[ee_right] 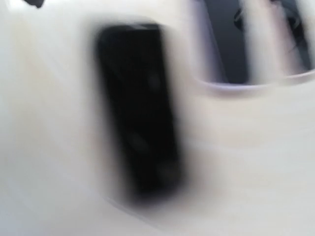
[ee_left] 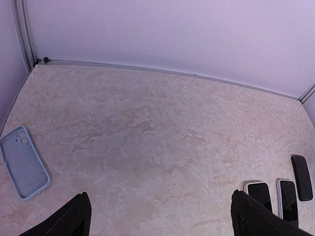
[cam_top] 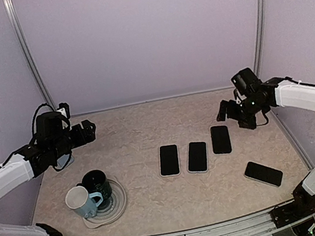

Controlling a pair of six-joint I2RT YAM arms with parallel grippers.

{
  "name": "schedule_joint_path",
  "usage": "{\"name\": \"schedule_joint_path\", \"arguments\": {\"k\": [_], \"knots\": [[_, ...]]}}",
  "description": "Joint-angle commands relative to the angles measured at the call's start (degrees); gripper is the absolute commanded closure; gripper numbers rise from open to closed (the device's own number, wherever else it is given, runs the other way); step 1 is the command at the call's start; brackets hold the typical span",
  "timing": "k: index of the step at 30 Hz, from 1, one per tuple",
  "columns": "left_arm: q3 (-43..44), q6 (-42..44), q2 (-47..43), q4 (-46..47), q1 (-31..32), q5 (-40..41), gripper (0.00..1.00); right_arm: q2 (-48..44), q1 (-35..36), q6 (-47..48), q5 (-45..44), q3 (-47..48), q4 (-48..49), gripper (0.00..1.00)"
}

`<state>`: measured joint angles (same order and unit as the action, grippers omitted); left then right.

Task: Put the phone into the phone case

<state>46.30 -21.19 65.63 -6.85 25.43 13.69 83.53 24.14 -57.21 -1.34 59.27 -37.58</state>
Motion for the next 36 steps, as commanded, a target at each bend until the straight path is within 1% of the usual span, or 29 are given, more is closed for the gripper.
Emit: {"name": "schedule_joint_path", "arguments": {"k": [1, 3, 4, 5, 6, 7, 9, 11, 13, 15, 18, 21, 25, 27, 31, 36], "knots": [[-0.41, 1.21, -0.62, 1.14, -0.38, -0.51, 0.03, -1.26, 0.56, 50.75, 13.04, 12.09, 11.25, 0.01], [-0.52, 1.35, -0.99, 1.22, -0.38, -0.36, 0.03, -0.11, 0.56, 64.79, 18.52, 15.82, 3.15, 0.01], [-0.59, 1.41, -1.3, 1.17, -0.38, -0.19, 0.03, 0.53, 0.74, 71.11, 19.62, 16.95, -2.36, 0.01], [-0.64, 1.52, -1.49, 1.21, -0.38, -0.09, 0.03, 1.42, 1.22, 77.46, 19.44, 17.99, -8.86, 0.01], [-0.81, 1.58, -1.75, 1.35, -0.45, -0.01, 0.03, 2.38, 1.47, 82.07, 17.14, 18.19, -14.05, 0.01], [-0.98, 1.66, -1.87, 1.66, -0.47, 0.08, 0.03, 3.25, 1.52, 85.3, 13.29, 16.96, -18.29, 0.01], [-1.04, 1.97, -2.16, 2.17, -0.53, 0.15, 0.03, 5.12, 1.52, 89.31, 5.19, 9.56, -24.86, 0.01], [-0.86, 2.26, -1.92, 1.97, -0.6, 0.52, 0.03, 5.8, 1.83, 91.67, 2.19, 0.78, -27.83, 0.01], [-0.7, 2.45, -1.82, 1.28, -0.64, 1.53, 0.03, 4.73, 1.98, 91.41, 1.79, -3.45, -26.7, 0.01], [-0.82, 2.47, -1.94, 1.12, -0.7, 2.07, 0.03, 3.32, 1.84, 90.03, 1.78, -4.2, -25.08, 0.01], [-0.88, 2.53, -2.04, 1.63, -0.73, 1.42, 0.02, 5.15, 1.79, 87.49, 1.78, -5.86, -23.38, 0.01], [-0.48, 2.64, -1.69, 1.48, -0.82, 1.08, 0.02, 8.41, 1.9, 84.89, -3.18, -6.19, -19.21, 0.01], [-0.55, 2.82, -1.67, 1.14, -0.81, 0.97, 0.03, 11.88, 1.88, 83.99, -8.88, -5.62, -18.93, 0.01], [-0.79, 2.9, -1.88, 1.34, -0.81, 1.12, 0.02, 12.37, 2.08, 83.09, -8.64, -6.46, -19.49, 0.01], [-0.87, 2.91, -1.99, 1.78, -1.06, 0.87, 0.02, 12.37, 2.72, 80.44, -4.69, -7.38, -19.94, 0.01], [-0.62, 2.91, -1.52, 1.96, -1.41, 0.0, 0.02, 13.9, 6.22, 78.48, -3.95, -8.61, -17.55, 0.01]]}}
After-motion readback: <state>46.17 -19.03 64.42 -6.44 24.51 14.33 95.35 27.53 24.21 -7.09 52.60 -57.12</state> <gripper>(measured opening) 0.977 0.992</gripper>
